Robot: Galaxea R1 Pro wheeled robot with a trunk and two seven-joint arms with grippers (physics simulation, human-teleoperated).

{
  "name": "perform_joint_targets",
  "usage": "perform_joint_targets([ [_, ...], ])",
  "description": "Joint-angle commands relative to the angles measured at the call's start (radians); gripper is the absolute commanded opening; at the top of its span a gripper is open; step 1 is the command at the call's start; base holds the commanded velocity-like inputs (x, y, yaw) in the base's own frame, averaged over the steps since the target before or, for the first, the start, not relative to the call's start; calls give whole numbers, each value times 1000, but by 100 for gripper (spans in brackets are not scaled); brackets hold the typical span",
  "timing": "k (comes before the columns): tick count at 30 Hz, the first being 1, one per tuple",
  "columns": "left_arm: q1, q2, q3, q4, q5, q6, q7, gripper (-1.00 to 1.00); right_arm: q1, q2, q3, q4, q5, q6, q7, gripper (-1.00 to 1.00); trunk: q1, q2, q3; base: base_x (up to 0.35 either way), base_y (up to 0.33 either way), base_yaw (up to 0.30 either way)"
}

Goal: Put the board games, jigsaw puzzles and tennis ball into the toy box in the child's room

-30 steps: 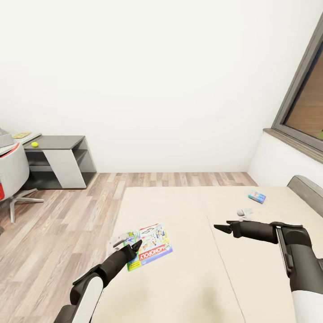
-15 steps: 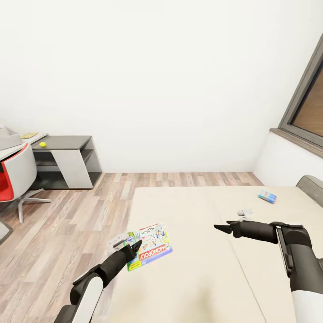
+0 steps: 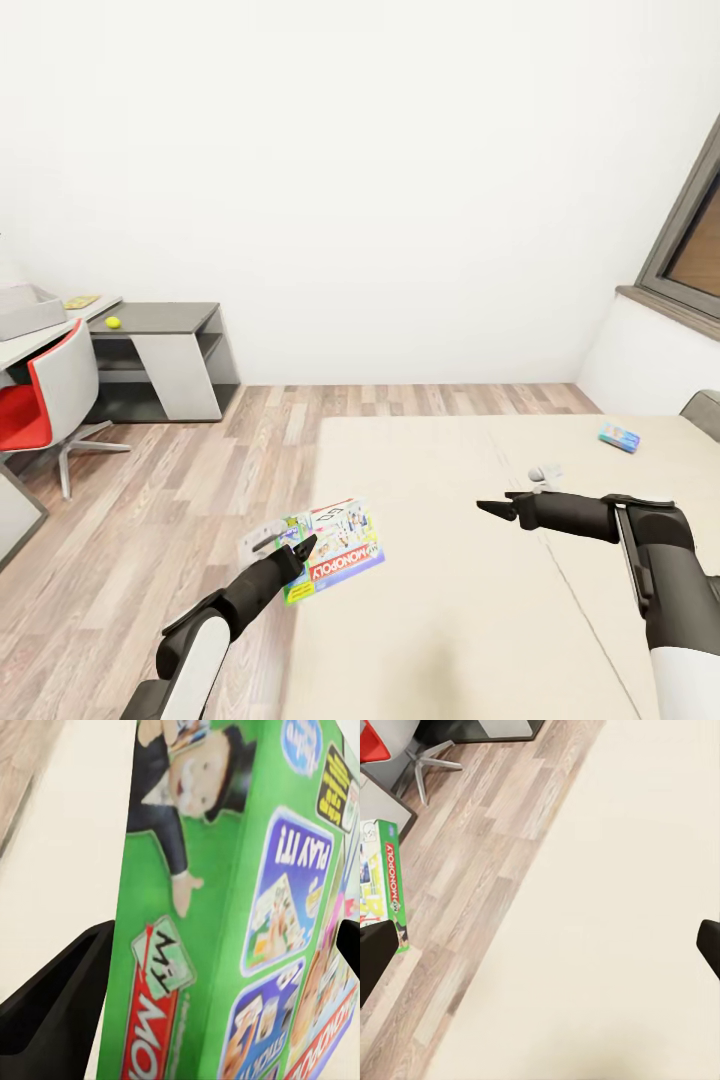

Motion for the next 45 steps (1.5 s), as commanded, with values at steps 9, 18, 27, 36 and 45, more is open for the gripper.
perform_joint_targets([
  [9,-1,0,-1,-1,12,3,10,-100,-1,1,-2,-1,11,7,9,100,1,-2,-2,0,291,0],
  [18,-1,0,-1,-1,12,3,10,-100,-1,1,-2,-1,11,7,8,100,1,-2,-2,0,291,0],
  [27,-1,0,-1,-2,12,3,10,-100,-1,1,-2,-1,11,7,6,100,1,-2,-2,0,291,0],
  [36,-1,0,-1,-1,13,3,10,-100,-1,1,-2,-1,11,7,5,100,1,-2,-2,0,291,0],
  [45,-1,0,-1,-1,13,3,10,-100,-1,1,-2,-1,10,7,5,100,1,-2,-2,0,291,0],
])
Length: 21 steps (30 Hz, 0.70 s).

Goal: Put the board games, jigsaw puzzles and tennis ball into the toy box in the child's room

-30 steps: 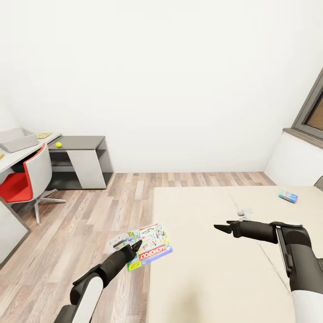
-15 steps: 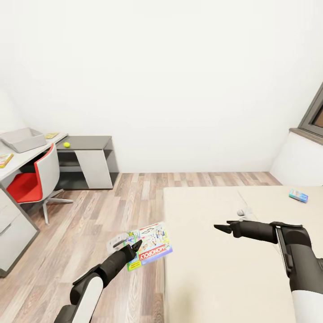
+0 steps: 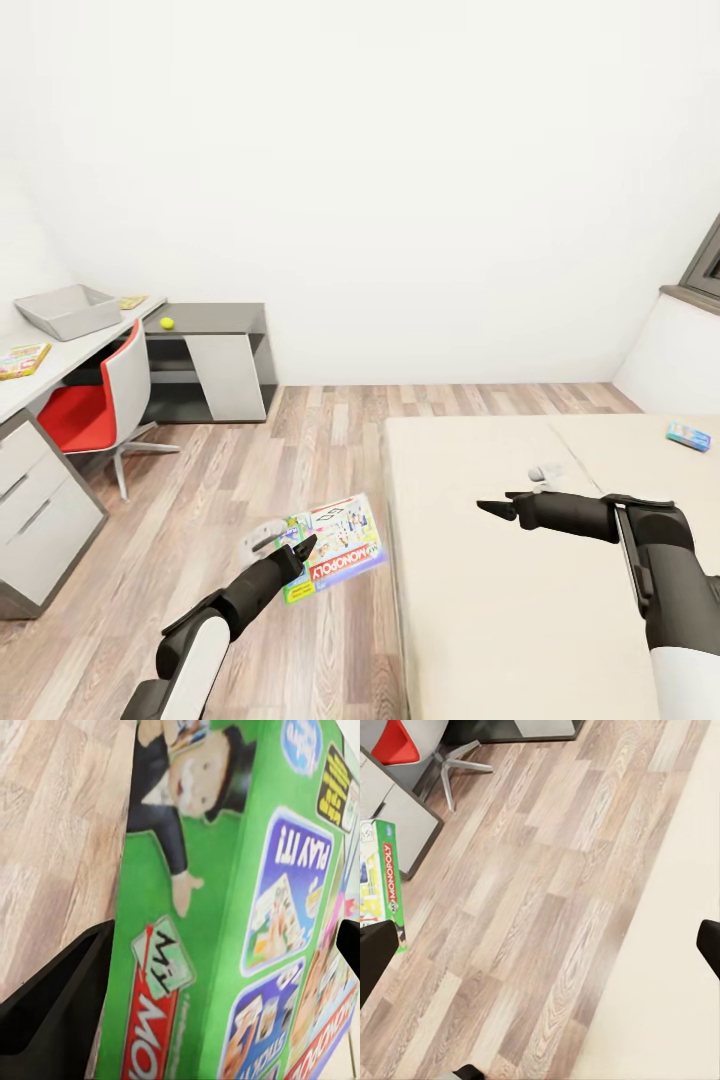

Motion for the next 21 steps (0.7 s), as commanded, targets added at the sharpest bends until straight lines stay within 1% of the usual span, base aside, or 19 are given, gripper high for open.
perform_joint_targets([
  [1,-1,0,0,-1,12,3,10,-100,-1,1,-2,-1,10,7,10,100,1,-2,-2,0,291,0],
  [21,-1,1,1,-1,10,3,10,-100,-1,1,-8,2,11,5,-10,100,1,-2,-2,0,291,0],
])
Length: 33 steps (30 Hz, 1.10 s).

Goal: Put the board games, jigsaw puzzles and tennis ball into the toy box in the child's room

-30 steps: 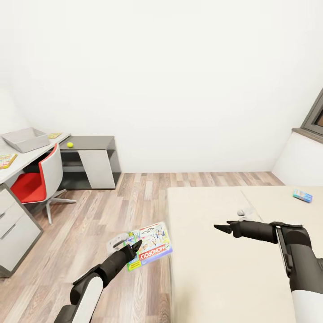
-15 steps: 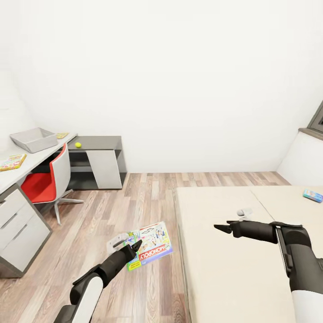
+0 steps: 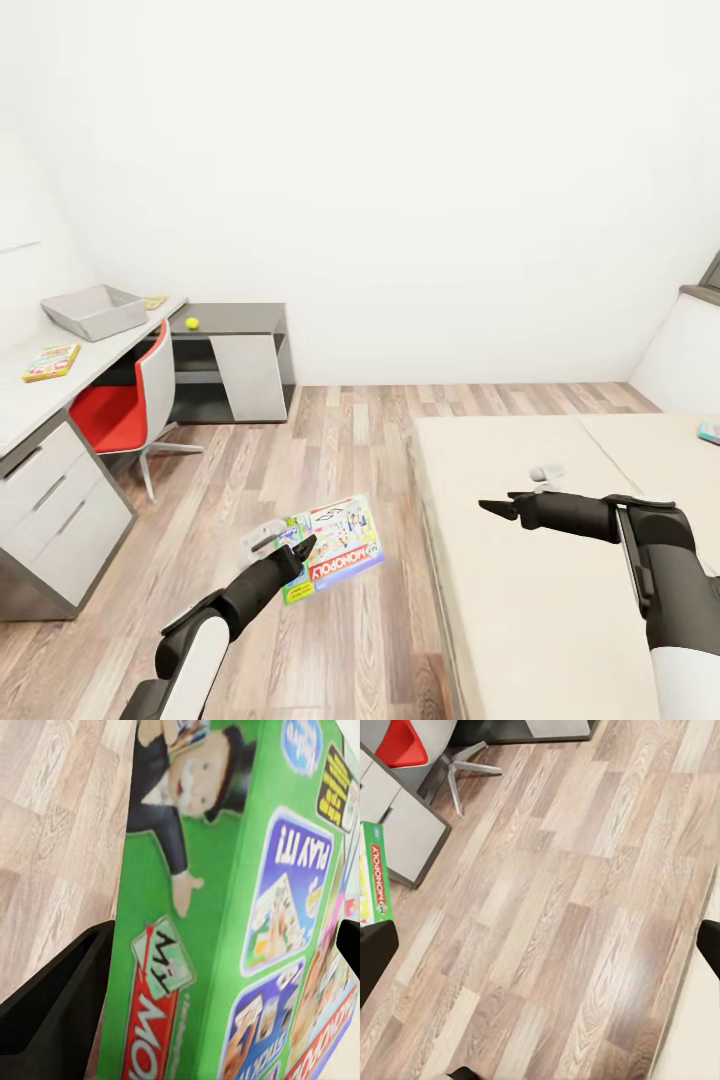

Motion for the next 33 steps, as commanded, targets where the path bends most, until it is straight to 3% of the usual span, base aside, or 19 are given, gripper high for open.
perform_joint_targets([
  [1,-1,0,0,-2,12,3,10,-100,-1,1,-2,-1,10,7,9,100,1,-2,-2,0,291,0],
  [33,-1,0,-1,0,8,3,10,-100,-1,-1,1,0,10,-2,8,100,1,-2,15,0,291,0],
])
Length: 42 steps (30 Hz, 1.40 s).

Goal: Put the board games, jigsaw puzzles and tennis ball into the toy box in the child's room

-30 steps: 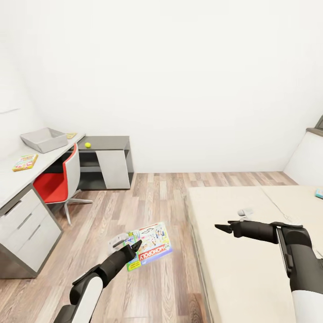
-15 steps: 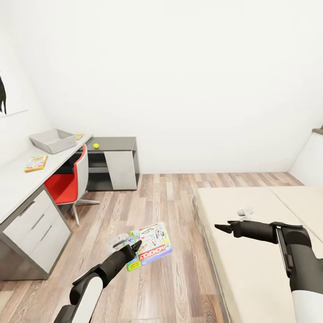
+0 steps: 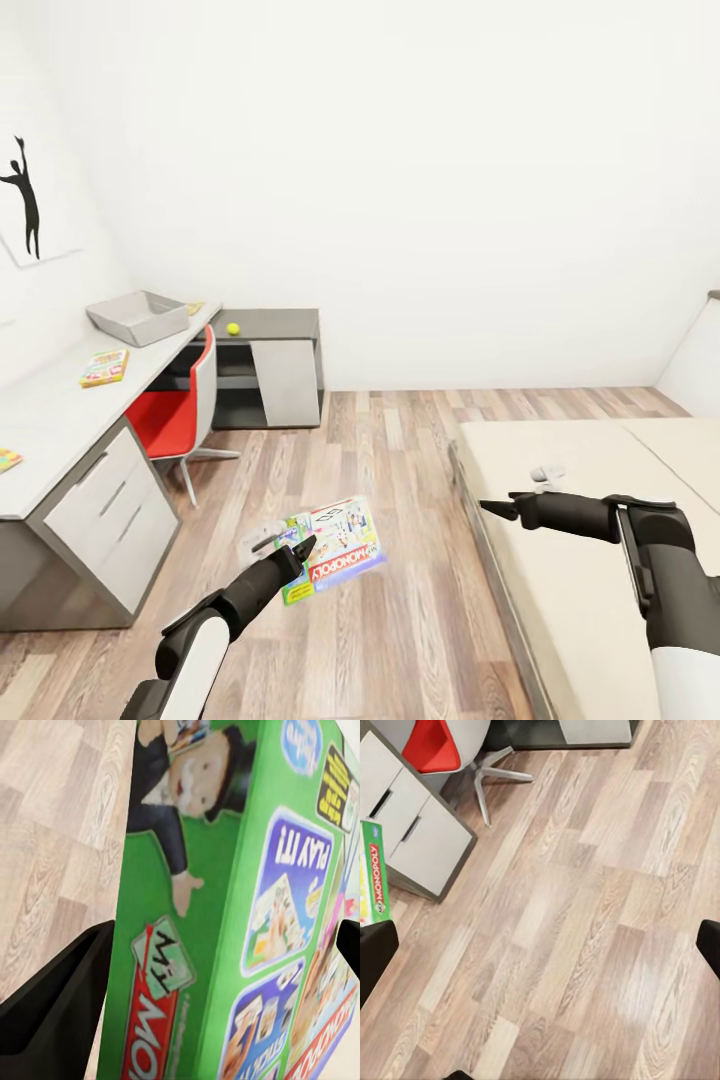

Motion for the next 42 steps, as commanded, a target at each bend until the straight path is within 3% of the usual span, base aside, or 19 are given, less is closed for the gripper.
perform_joint_targets([
  [1,-1,0,-1,-2,10,3,10,-100,-1,-1,-2,0,9,4,10,100,1,-2,-2,32,291,0],
  [5,-1,0,-1,-1,8,3,9,-100,-1,-6,-2,4,10,-5,10,100,1,-2,-2,65,291,0],
  [9,22,-19,-20,-24,13,-3,-3,-100,-20,2,-20,26,13,-15,11,100,1,-2,-2,0,0,0],
  [20,80,-19,-20,-85,12,-3,-3,-100,-20,2,-20,26,13,-15,11,100,1,-2,-2,0,0,0],
  [42,80,-19,-20,-86,12,-3,-3,-100,-20,2,-20,26,13,-15,11,100,1,-2,-2,0,0,0],
])
